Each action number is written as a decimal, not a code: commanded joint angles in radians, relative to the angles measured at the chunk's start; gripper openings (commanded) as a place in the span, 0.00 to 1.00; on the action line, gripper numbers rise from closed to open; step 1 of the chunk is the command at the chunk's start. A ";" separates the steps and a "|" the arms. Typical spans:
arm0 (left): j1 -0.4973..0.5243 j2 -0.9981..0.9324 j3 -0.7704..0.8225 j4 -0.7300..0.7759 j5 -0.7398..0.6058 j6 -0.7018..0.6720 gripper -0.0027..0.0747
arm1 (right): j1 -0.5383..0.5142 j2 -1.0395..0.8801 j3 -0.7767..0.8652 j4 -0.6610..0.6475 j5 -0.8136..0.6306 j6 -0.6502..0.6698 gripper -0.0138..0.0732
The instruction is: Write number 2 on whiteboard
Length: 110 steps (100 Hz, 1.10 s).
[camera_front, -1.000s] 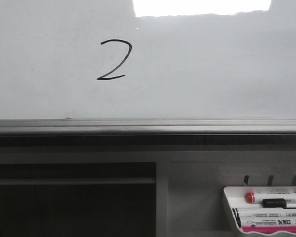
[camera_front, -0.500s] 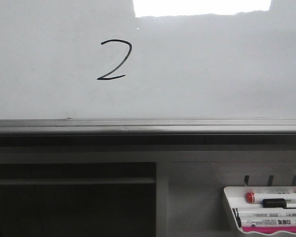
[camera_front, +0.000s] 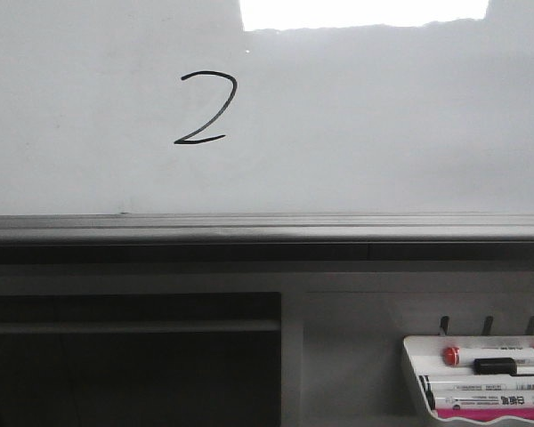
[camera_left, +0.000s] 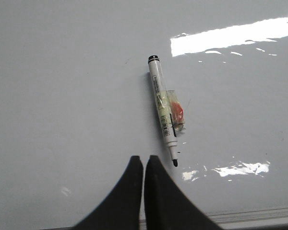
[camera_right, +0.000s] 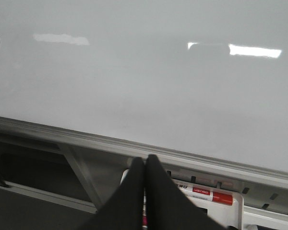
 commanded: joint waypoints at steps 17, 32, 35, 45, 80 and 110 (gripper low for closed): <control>-0.007 -0.027 0.012 0.002 -0.076 -0.013 0.01 | -0.007 0.006 -0.025 -0.006 -0.071 -0.004 0.07; -0.007 -0.027 0.012 0.002 -0.076 -0.013 0.01 | -0.007 0.006 -0.025 -0.006 -0.071 -0.004 0.07; -0.007 -0.027 0.012 0.002 -0.076 -0.013 0.01 | -0.007 0.006 -0.025 -0.006 -0.071 -0.004 0.07; -0.007 -0.027 0.012 0.002 -0.076 -0.013 0.01 | -0.007 0.006 -0.025 -0.006 -0.071 -0.004 0.07; -0.007 -0.027 0.012 0.002 -0.076 -0.013 0.01 | -0.093 -0.084 0.046 -0.003 -0.141 -0.004 0.07; -0.007 -0.027 0.012 0.002 -0.076 -0.013 0.01 | -0.325 -0.356 0.371 0.071 -0.535 -0.004 0.07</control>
